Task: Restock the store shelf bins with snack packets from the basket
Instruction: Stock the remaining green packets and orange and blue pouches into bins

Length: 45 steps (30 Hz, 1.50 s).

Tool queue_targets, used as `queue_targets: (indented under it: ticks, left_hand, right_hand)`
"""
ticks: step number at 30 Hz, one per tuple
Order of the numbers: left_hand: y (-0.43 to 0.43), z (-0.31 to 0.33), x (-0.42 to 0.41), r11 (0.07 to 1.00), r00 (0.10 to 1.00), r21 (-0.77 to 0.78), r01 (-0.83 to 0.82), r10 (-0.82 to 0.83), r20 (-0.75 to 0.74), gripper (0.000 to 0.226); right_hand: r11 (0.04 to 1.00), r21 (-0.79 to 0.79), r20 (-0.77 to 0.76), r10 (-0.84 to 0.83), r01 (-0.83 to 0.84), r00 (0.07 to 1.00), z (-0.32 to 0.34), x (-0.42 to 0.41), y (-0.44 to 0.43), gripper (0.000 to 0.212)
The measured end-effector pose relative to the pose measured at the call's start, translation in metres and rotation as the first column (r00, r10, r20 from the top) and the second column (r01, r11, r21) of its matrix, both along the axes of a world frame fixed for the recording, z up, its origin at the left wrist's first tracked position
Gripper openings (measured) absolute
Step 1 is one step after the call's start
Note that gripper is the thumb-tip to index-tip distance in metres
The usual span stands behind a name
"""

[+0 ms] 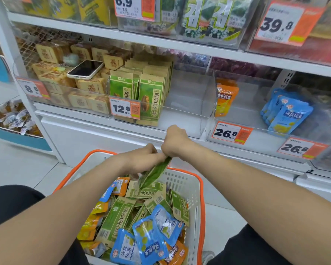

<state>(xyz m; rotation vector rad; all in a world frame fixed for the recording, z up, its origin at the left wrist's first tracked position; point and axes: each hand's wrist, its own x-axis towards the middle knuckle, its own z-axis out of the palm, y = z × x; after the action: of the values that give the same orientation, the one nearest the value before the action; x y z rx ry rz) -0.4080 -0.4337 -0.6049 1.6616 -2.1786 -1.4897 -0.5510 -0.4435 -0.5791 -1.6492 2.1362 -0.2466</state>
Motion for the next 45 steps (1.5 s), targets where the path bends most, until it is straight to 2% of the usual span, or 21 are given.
queue_targets:
  ticks: [2,5,7,8,10,12,14,16,18,20,23,25,28,31,33,35,37,39,41,45]
  left_hand:
    - [0.002,0.005,0.000,1.000,0.992,-0.015,0.006,-0.008,-0.122,0.049]
    - [0.002,0.007,0.000,0.986,0.975,-0.164,-0.007,-0.030,-0.221,0.031]
    - [0.000,0.006,0.000,0.989,0.938,-0.115,-0.093,0.048,-0.344,0.023]
    - [0.000,0.006,0.000,0.989,0.912,-0.064,-0.137,0.100,-0.398,0.025]
    - [-0.001,0.008,-0.002,0.976,0.874,-0.032,-0.218,0.180,-0.450,0.032]
    - [-0.002,0.009,-0.005,0.949,0.841,-0.046,-0.312,0.254,-0.477,0.035]
    - [-0.007,0.007,-0.004,0.894,0.806,-0.121,-0.431,0.322,-0.497,0.036]
    - [-0.014,0.004,-0.001,0.817,0.779,-0.229,-0.529,0.361,-0.513,0.034]
    - [-0.018,0.006,-0.001,0.760,0.740,-0.270,-0.591,0.378,-0.557,0.033]
    - [-0.021,0.007,-0.002,0.714,0.730,-0.325,-0.621,0.375,-0.571,0.034]
    - [-0.024,0.007,-0.001,0.673,0.724,-0.377,-0.637,0.354,-0.592,0.038]
    - [-0.024,0.012,-0.002,0.642,0.737,-0.429,-0.635,0.337,-0.586,0.040]
    - [-0.025,0.021,-0.004,0.594,0.722,-0.455,-0.664,0.350,-0.597,0.044]
    - [-0.031,0.026,-0.002,0.540,0.687,-0.446,-0.714,0.414,-0.597,0.043]
    - [-0.032,0.031,-0.001,0.524,0.688,-0.464,-0.714,0.405,-0.601,0.032]
    - [-0.032,0.034,-0.001,0.523,0.722,-0.511,-0.682,0.370,-0.585,0.025]
    - [-0.034,0.032,0.000,0.542,0.764,-0.548,-0.637,0.351,-0.541,0.031]
    - [-0.037,0.029,0.001,0.578,0.805,-0.566,-0.587,0.342,-0.485,0.047]
    - [-0.037,0.026,0.001,0.608,0.836,-0.580,-0.542,0.323,-0.444,0.059]
    - [-0.036,0.025,0.000,0.585,0.844,-0.611,-0.533,0.323,-0.428,0.062]
  right_hand:
    - [0.997,-0.025,0.063,-0.070,0.072,0.996,0.013,-0.008,-0.003,0.019]
    - [0.985,-0.093,0.191,-0.128,0.147,0.973,0.027,-0.018,-0.007,0.013]
    - [0.979,-0.094,0.326,-0.139,0.179,0.935,0.031,-0.023,-0.012,0.009]
    - [0.978,-0.095,0.384,-0.135,0.185,0.913,0.033,-0.025,-0.012,0.009]
    - [0.975,-0.128,0.445,-0.110,0.184,0.889,0.032,-0.027,-0.014,0.021]
    - [0.972,-0.174,0.427,-0.068,0.156,0.901,0.030,-0.027,-0.013,0.026]
    - [0.973,-0.194,0.418,-0.035,0.127,0.908,0.030,-0.025,-0.012,0.019]
    - [0.982,-0.171,0.406,-0.004,0.080,0.914,0.034,-0.025,-0.011,0.015]
    - [0.992,-0.129,0.391,0.051,0.001,0.919,0.038,-0.024,-0.010,0.015]
    - [0.990,-0.104,0.355,0.131,-0.100,0.926,0.042,-0.022,-0.006,0.016]
    - [0.979,-0.120,0.426,0.202,-0.166,0.882,0.044,-0.020,-0.002,0.009]
    - [0.969,-0.175,0.436,0.233,-0.172,0.869,0.046,-0.021,-0.004,0.020]
    - [0.943,-0.301,0.341,0.246,-0.142,0.907,0.049,-0.020,-0.014,0.028]
    - [0.849,-0.523,0.247,0.235,-0.075,0.940,0.057,-0.019,-0.022,0.029]
    - [0.720,-0.694,0.234,0.248,-0.017,0.940,0.066,-0.018,-0.024,0.026]
    - [0.593,-0.804,0.257,0.274,0.048,0.927,0.075,-0.017,-0.026,0.025]
    - [0.537,-0.841,0.248,0.278,0.063,0.928,0.078,-0.017,-0.031,0.024]
    - [0.573,-0.818,0.225,0.257,0.039,0.940,0.072,-0.019,-0.039,0.025]
    - [0.665,-0.747,0.209,0.217,0.012,0.954,0.061,-0.021,-0.049,0.024]
    - [0.836,-0.549,0.166,0.141,-0.027,0.976,0.049,-0.015,-0.065,0.021]
